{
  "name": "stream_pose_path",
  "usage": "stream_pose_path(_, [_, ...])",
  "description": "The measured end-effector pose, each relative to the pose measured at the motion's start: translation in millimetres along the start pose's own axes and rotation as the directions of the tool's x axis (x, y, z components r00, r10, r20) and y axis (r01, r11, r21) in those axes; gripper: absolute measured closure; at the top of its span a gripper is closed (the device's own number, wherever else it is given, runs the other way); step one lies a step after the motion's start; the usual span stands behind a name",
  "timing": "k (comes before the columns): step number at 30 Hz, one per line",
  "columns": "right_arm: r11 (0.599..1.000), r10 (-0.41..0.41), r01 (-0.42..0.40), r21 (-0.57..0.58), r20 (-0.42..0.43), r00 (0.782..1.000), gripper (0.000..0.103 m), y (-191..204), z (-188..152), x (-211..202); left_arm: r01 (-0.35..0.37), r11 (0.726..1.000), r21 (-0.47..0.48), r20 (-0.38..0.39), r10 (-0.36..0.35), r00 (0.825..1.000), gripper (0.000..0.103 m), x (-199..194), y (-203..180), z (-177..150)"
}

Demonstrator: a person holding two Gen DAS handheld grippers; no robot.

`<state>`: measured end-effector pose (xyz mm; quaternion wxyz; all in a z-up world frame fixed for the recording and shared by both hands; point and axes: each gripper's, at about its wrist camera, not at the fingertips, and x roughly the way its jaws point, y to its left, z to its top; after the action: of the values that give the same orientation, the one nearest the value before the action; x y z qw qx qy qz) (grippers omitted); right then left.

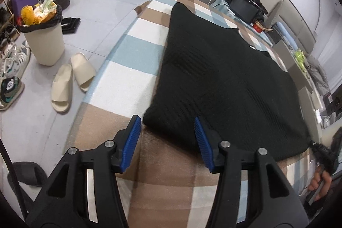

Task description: Fold small clothes

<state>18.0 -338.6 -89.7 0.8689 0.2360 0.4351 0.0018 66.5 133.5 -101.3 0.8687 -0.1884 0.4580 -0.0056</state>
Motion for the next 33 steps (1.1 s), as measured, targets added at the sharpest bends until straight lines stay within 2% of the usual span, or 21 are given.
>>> stream_pose_path(3, [1.0, 0.027, -0.027, -0.001, 0.013, 1.0, 0.091, 2, -2, -1, -0.012, 1.0, 0.004, 0.009, 0.012, 1.0, 0.054, 8, -4, 7])
stream_pose_path(6, [0.999, 0.051, -0.051, 0.003, 0.005, 0.999, 0.079, 3, 1, -2, -0.01, 1.0, 0.007, 0.019, 0.01, 1.0, 0.054, 12, -6, 15])
stream_pose_path(8, [0.998, 0.066, -0.065, 0.022, -0.006, 0.998, 0.067, -2, 2, -2, -0.03, 0.999, 0.013, 0.04, 0.03, 0.999, 0.054, 14, -9, 21])
stream_pose_path(10, [0.997, 0.077, -0.077, 0.023, 0.001, 0.997, 0.062, -2, 5, -1, -0.036, 0.999, 0.022, 0.067, 0.034, 0.997, 0.054, 12, -11, 26])
stream_pose_path(13, [0.994, 0.103, -0.103, 0.03, 0.01, 0.995, 0.059, -3, 10, -3, -0.011, 1.0, 0.024, 0.072, 0.009, 0.997, 0.054, 14, -12, 32])
stream_pose_path(15, [0.991, 0.124, -0.124, 0.044, 0.012, 0.992, 0.059, -7, 14, 0, -0.015, 0.999, 0.036, 0.063, 0.013, 0.998, 0.048, 18, -14, 34])
stream_pose_path(16, [0.992, 0.12, -0.12, 0.048, 0.009, 0.993, 0.059, -8, 16, 3, -0.023, 0.999, 0.039, 0.061, 0.021, 0.998, 0.043, 20, -14, 34])
stream_pose_path(19, [0.995, 0.092, -0.092, 0.044, 0.01, 0.996, 0.06, -7, 22, 11, -0.008, 0.999, 0.045, 0.054, 0.005, 0.999, 0.042, 29, -17, 34])
stream_pose_path(20, [0.995, 0.091, -0.091, 0.038, 0.016, 0.996, 0.064, -5, 23, 13, -0.005, 0.999, 0.051, 0.058, 0.002, 0.998, 0.044, 30, -18, 34])
stream_pose_path(21, [0.995, 0.094, -0.094, 0.022, 0.018, 0.995, 0.069, -2, 23, 15, -0.002, 0.998, 0.064, 0.07, -0.002, 0.998, 0.06, 30, -20, 32])
stream_pose_path(22, [0.996, 0.085, -0.084, -0.002, 0.023, 0.996, 0.082, 2, 23, 15, 0.004, 0.996, 0.085, 0.083, -0.011, 0.996, 0.086, 30, -23, 31])
stream_pose_path(23, [0.997, 0.067, -0.065, -0.038, 0.035, 0.997, 0.092, 8, 23, 14, -0.01, 0.995, 0.099, 0.09, 0.001, 0.996, 0.096, 29, -26, 30])
stream_pose_path(24, [0.995, 0.065, -0.061, -0.078, 0.053, 0.996, 0.094, 15, 23, 11, -0.028, 0.994, 0.11, 0.101, 0.017, 0.995, 0.102, 26, -27, 29])
stream_pose_path(26, [0.987, 0.102, -0.088, -0.131, 0.107, 0.989, 0.097, 26, 22, -3, -0.066, 0.992, 0.106, 0.133, 0.051, 0.99, 0.103, 18, -24, 28])
stream_pose_path(28, [0.985, 0.058, -0.034, -0.17, 0.139, 0.989, 0.098, 31, 22, -13, -0.075, 0.992, 0.098, 0.128, 0.062, 0.99, 0.103, 13, -14, 28])
stream_pose_path(31, [0.983, -0.054, 0.07, -0.169, 0.096, 0.994, 0.098, 23, 21, -4, -0.057, 0.996, 0.063, 0.101, 0.05, 0.994, 0.103, 13, -2, 21])
stream_pose_path(33, [0.982, -0.091, 0.097, -0.164, 0.048, 0.995, 0.097, 19, 19, 4, -0.078, 0.994, 0.071, 0.09, 0.071, 0.993, 0.101, 14, -2, 17])
